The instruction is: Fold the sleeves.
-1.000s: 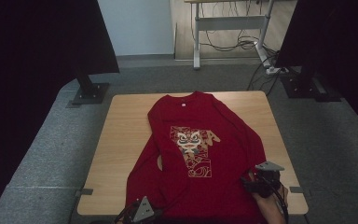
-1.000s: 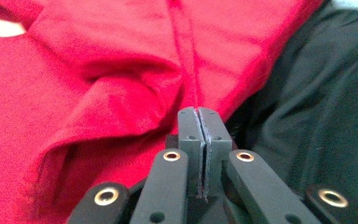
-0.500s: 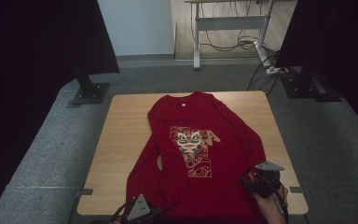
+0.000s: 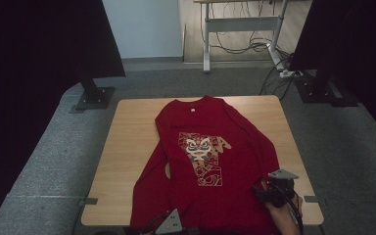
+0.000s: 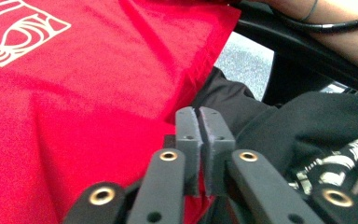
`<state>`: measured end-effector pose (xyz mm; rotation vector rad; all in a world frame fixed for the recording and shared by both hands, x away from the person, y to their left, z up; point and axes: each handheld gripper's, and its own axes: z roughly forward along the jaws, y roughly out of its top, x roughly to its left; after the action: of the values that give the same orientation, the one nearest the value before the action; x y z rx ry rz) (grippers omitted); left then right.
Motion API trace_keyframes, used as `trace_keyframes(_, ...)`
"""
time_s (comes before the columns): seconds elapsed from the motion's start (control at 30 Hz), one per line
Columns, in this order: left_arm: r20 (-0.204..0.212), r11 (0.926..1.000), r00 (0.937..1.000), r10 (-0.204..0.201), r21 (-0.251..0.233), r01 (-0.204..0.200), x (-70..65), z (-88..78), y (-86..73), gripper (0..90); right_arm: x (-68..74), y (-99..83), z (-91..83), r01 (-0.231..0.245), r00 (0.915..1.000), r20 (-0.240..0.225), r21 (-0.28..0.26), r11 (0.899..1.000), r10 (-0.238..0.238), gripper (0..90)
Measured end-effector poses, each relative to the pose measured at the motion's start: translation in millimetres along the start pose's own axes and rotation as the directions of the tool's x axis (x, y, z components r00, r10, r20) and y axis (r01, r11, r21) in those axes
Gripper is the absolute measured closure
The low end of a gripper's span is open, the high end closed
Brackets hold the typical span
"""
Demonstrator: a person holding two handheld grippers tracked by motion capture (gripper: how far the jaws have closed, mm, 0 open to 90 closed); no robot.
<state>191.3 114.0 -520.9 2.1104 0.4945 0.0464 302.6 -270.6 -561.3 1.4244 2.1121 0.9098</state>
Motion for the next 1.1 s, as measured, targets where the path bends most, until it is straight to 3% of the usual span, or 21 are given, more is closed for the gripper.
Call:
trace_keyframes(0.03,0.0,1.0,1.0,0.0,0.0,0.0,0.0,0.0,0.0,79.2,-0.1,0.0,0.1,0.002,1.0,0.0,-0.001,1.0,-0.002,3.6)
trace_keyframes(0.07,-0.04,0.9999,0.9992,-0.007,-0.013,0.007,6.5,-4.2,6.4,79.2,-0.1,0.0,0.1,0.002,1.0,0.0,-0.001,1.0,-0.002,3.6)
trace_keyframes(0.1,-0.04,0.9999,0.9992,-0.007,-0.013,0.007,6.5,-4.2,6.4,67.9,-0.1,0.0,0.1,0.002,1.0,0.0,-0.001,1.0,-0.002,3.6)
trace_keyframes(0.17,-0.099,0.9998,0.995,-0.01,-0.017,0.008,16.7,-9.1,11.2,63.4,0.0,0.0,0.0,0.0,1.0,-0.001,0.0,1.0,0.0,3.6)
trace_keyframes(0.2,-0.099,0.9998,0.995,-0.01,-0.017,0.008,16.7,-9.1,11.2,58.7,0.0,0.0,0.0,0.0,1.0,-0.001,0.0,1.0,0.0,3.6)
trace_keyframes(0.23,-0.15,1.0,0.9887,0.001,-0.005,-0.002,22.5,-9.8,12.1,58.7,0.0,0.0,0.0,0.0,1.0,0.0,0.0,1.0,0.0,3.6)
trace_keyframes(0.3,-0.172,1.0,0.985,0.004,0.001,-0.004,25.9,-9.9,12.4,49.4,0.0,0.0,0.0,0.0,1.0,0.0,0.0,1.0,0.0,3.6)
trace_keyframes(0.37,-0.219,0.9999,0.9757,0.003,0.01,-0.001,36.6,-10.0,13.2,44.5,0.0,0.0,0.0,0.0,1.0,0.0,0.0,1.0,0.0,3.5)
trace_keyframes(0.43,-0.219,0.9999,0.9757,0.003,0.01,-0.001,36.6,-10.0,13.2,41.6,0.0,0.0,0.0,0.0,1.0,-0.001,0.0,1.0,0.0,3.5)
trace_keyframes(0.47,-0.257,0.9999,0.9665,0.004,0.014,-0.001,46.7,-11.2,15.6,41.6,0.0,0.0,0.0,0.0,1.0,-0.001,0.0,1.0,0.0,3.6)
trace_keyframes(0.5,-0.257,0.9999,0.9665,0.004,0.014,-0.001,46.7,-11.2,15.6,37.5,0.0,0.0,0.0,0.0,1.0,-0.001,0.0,1.0,0.0,3.6)
trace_keyframes(0.53,-0.277,0.9999,0.961,0.001,0.011,0.002,53.0,-13.2,18.2,37.5,0.0,0.0,0.0,0.0,1.0,0.0,0.0,1.0,0.0,3.5)
trace_keyframes(0.6,-0.277,0.9999,0.961,0.001,0.011,0.002,53.0,-13.2,18.2,34.7,0.0,0.0,0.0,0.0,1.0,0.0,0.0,1.0,0.0,3.5)
trace_keyframes(0.63,-0.31,1.0,0.9508,0.0,0.001,0.001,61.7,-17.9,22.8,34.7,0.0,0.0,0.0,0.0,1.0,0.0,0.0,1.0,0.0,3.6)
trace_keyframes(0.67,-0.31,1.0,0.9508,0.0,0.001,0.001,61.7,-17.9,22.8,30.3,0.0,0.0,0.0,0.0,1.0,0.0,0.0,1.0,0.0,3.6)
trace_keyframes(0.8,-0.346,0.9999,0.9382,-0.005,-0.011,0.002,73.3,-24.5,28.7,25.7,0.1,0.0,0.0,0.001,1.0,0.0,0.0,1.0,-0.001,3.6)
trace_keyframes(0.87,-0.375,0.9999,0.9269,-0.002,-0.017,-0.005,81.1,-28.1,32.2,23.4,0.1,0.0,0.0,0.001,1.0,0.0,0.0,1.0,-0.001,3.5)
trace_keyframes(0.93,-0.375,0.9999,0.9269,-0.002,-0.017,-0.005,81.1,-28.1,32.2,22.3,0.1,0.0,0.0,0.0,1.0,0.0,0.0,1.0,0.0,3.5)
trace_keyframes(0.97,-0.4,0.9997,0.9164,-0.009,-0.025,-0.002,90.8,-31.6,34.5,22.3,0.1,0.0,0.0,0.0,1.0,0.0,0.0,1.0,0.0,3.6)
trace_keyframes(1.07,-0.4,0.9997,0.9164,-0.009,-0.025,-0.002,90.8,-31.6,34.5,20.4,0.2,0.0,0.0,0.001,1.0,0.0,0.0,1.0,-0.001,3.6)
trace_keyframes(1.1,-0.419,0.9994,0.9077,-0.025,-0.031,0.013,101.2,-34.6,35.2,20.4,0.2,0.0,0.0,0.001,1.0,0.0,0.0,1.0,-0.001,3.6)
